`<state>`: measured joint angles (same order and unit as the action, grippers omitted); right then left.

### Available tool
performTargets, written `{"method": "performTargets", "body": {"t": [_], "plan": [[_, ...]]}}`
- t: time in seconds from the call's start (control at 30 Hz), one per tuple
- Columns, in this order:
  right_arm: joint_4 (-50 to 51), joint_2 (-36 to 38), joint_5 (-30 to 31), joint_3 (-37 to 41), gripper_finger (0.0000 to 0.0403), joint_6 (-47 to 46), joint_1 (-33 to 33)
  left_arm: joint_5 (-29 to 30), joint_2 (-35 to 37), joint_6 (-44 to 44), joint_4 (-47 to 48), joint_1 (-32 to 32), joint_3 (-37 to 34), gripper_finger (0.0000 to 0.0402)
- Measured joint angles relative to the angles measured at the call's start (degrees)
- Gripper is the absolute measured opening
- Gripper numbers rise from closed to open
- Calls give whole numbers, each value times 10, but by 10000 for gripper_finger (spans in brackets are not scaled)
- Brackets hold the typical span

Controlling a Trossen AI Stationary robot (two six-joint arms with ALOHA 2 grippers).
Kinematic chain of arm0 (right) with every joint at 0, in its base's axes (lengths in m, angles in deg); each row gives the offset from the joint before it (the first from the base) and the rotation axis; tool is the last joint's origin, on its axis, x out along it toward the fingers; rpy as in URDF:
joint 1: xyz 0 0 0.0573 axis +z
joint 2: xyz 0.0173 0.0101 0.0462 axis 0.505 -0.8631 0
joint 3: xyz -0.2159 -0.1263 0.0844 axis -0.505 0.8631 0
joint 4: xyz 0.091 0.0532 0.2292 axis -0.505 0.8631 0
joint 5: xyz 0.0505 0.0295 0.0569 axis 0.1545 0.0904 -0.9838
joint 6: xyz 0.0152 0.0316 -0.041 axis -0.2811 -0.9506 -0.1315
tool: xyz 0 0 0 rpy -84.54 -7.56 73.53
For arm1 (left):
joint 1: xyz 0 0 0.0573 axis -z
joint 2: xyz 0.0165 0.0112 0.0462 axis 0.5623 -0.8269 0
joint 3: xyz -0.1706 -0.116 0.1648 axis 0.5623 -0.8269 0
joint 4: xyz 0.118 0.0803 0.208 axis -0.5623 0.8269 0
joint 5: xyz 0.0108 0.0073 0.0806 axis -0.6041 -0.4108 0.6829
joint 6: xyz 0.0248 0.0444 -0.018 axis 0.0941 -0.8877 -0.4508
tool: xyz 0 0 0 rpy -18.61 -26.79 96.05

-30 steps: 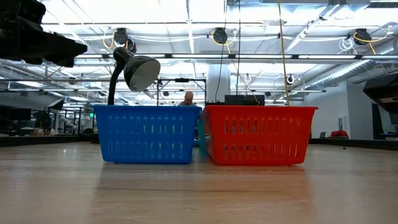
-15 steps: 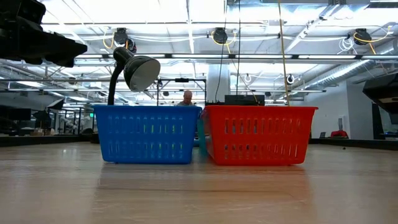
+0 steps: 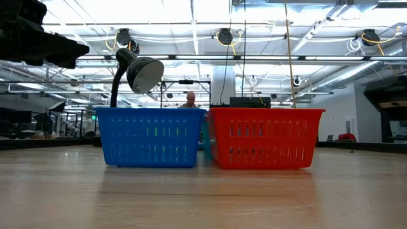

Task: Pick & Place Markers
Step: Put the green highlighter pen into the blue bin

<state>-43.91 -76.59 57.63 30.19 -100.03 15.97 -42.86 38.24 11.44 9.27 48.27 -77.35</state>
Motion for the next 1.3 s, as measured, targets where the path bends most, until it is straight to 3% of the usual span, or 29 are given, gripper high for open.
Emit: {"method": "performTargets", "body": {"t": [0.2, 0.57, 0.9, 1.3], "plan": [[-97, -3, -26, 2, 31, 133, -33, 0, 0, 0, 0, 0, 0, 159], [-140, 49, -95, 0, 35, 171, -96, 0, 0, 0, 0, 0, 0, 159], [-309, 77, -209, -1, 36, 260, -155, 0, 0, 0, 0, 0, 0, 159], [-358, 78, -208, -1, 34, 291, -311, 0, 0, 0, 0, 0, 0, 159]]}}
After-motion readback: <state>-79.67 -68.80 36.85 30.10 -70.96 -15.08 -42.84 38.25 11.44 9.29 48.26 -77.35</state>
